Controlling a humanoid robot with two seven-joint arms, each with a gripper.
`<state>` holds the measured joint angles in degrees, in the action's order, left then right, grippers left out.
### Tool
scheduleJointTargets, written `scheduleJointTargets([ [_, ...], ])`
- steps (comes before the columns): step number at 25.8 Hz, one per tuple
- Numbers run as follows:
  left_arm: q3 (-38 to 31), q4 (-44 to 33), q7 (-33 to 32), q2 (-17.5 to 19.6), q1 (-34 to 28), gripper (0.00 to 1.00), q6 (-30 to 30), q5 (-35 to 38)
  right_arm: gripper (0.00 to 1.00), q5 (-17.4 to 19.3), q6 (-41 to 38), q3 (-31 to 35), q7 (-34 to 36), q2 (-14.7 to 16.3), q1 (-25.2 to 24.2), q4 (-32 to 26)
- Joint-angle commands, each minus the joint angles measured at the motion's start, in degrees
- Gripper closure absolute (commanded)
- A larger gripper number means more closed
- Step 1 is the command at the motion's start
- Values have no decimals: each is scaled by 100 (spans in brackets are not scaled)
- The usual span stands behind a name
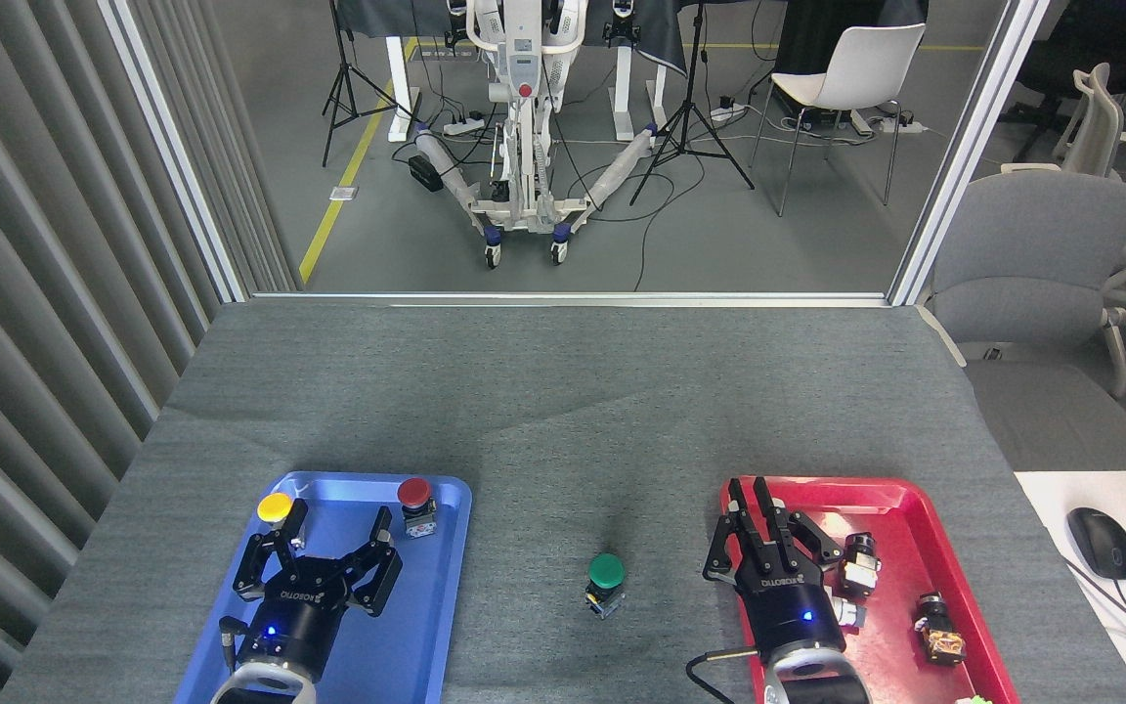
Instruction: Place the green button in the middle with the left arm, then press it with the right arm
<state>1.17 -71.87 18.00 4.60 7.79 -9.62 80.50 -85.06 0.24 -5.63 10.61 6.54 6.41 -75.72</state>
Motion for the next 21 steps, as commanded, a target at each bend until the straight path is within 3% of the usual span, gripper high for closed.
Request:
scheduleJointTargets([
  [1,-12,-38,19,-20,-67,1,21,1,0,-11,20,150,-7,23,-184,14],
  [11,-196,-134,2,15,-322,1,13,-8,0,-81,529,141,11,32,-412,14],
  [15,-249,-407,2,15,-445,1,13,-140,0,-362,688,150,11,32,-430,5],
  [21,-249,-407,-7,41,-568,1,-5,-254,0,-353,679,150,11,111,-447,5],
])
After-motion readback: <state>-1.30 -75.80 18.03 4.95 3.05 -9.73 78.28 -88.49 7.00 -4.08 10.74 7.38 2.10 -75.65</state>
